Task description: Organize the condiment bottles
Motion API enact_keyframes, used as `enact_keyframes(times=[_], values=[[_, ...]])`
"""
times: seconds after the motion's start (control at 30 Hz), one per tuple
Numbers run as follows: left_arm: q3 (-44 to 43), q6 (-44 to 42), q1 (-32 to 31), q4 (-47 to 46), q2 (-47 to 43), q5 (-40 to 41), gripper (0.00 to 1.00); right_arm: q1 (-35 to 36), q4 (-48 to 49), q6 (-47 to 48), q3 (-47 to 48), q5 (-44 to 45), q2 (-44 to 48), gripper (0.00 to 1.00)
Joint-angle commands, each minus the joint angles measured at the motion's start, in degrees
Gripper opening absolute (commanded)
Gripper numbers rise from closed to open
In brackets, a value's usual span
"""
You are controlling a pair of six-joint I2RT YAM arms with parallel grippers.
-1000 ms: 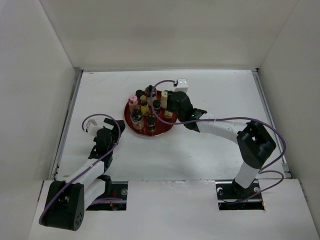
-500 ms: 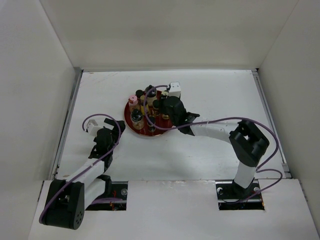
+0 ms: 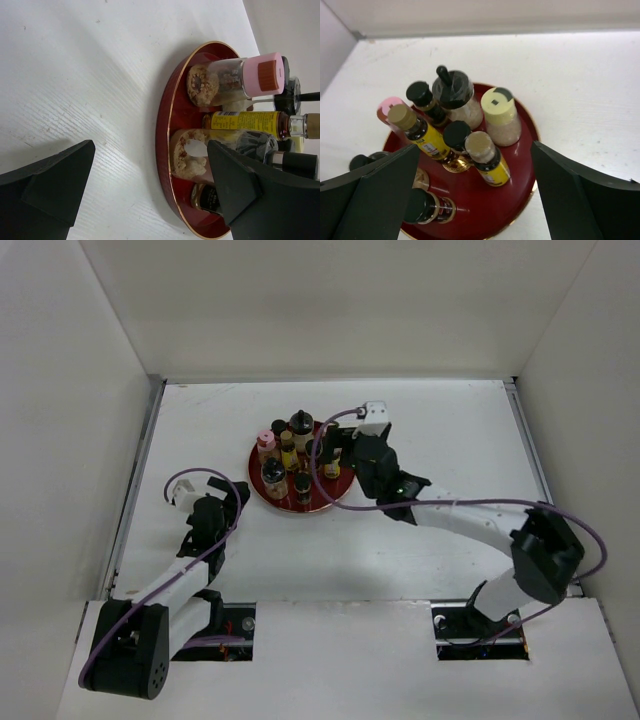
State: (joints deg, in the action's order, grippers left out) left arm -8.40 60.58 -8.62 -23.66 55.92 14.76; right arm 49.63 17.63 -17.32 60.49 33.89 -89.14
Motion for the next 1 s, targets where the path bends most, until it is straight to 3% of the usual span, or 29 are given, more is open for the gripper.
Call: enact_keyframes(times=[0.0, 0.27, 0.5, 0.97], values=[[-1.7, -0.8, 0.5, -0.8, -0.6, 0.7, 1.0, -0.4, 3.5, -0.3, -4.7, 3.6, 8.9, 1.0], [-3.2, -1.1, 3.4, 7.0, -6.3, 1.3, 1.0, -6.7, 2.3, -5.3, -23.7, 11.8, 24.4, 1.0], [-5.8, -1.8, 3.3, 11.3, -5.0, 3.0, 1.0, -8.1, -1.4, -8.8, -31.2, 12.9, 35.7, 1.0], [-9.4, -4.2, 2.2, 15.2, -6.9, 4.6, 1.0, -9.4, -1.7, -10.2, -34.8, 10.9, 37.1, 1.0]])
